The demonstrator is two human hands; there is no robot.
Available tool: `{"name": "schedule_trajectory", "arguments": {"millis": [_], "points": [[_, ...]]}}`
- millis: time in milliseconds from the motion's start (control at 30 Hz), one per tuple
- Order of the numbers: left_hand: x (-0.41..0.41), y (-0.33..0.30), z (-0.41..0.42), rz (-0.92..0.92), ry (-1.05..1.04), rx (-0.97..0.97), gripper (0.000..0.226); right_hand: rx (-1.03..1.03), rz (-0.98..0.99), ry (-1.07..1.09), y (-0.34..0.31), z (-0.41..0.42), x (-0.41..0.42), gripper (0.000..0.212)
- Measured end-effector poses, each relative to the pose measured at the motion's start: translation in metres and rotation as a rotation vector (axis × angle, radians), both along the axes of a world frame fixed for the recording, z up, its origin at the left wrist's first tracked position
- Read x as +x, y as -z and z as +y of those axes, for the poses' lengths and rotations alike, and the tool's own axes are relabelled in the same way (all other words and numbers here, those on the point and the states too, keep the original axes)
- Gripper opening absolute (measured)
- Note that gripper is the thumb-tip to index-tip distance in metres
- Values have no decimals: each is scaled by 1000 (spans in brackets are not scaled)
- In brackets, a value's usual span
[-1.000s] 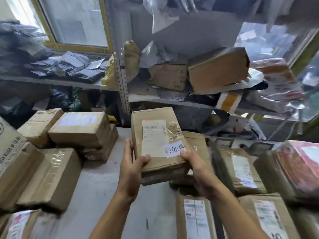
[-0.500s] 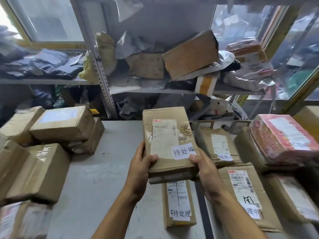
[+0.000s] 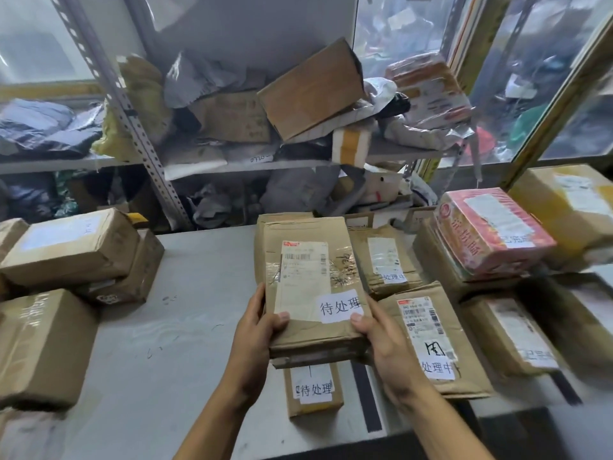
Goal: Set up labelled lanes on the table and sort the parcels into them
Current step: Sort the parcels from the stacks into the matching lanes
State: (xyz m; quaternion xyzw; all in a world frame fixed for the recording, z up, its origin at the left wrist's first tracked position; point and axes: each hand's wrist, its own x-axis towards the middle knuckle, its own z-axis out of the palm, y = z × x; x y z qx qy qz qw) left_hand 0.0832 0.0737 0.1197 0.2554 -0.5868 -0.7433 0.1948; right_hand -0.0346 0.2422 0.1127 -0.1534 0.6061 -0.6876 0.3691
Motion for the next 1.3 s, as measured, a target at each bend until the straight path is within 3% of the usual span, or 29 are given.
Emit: {"name": "schedule_trajectory", "arguments": {"millis": [233, 533, 667, 800, 900, 1067, 1300], "points": [[-14, 4, 22, -19, 20, 10, 73, 10, 9, 28, 10, 26, -12, 76], [-16, 10, 39, -63, 24, -14, 71, 22, 51, -31, 16, 42, -21, 68], [4, 20, 41, -100, -3, -30, 80, 55, 31, -67, 24, 48, -11, 79], [30, 28, 44, -133, -17, -53, 80, 107, 5, -121, 37, 53, 8, 71], [45, 33, 47, -150, -35, -58, 81, 124, -21, -112, 46, 56, 21, 81], [62, 42, 51, -167, -41, -54, 86, 148, -30, -144, 59, 60, 33, 71], [64, 62, 37, -236, -21, 19, 86, 188, -49, -165, 71, 46, 28, 81]]}}
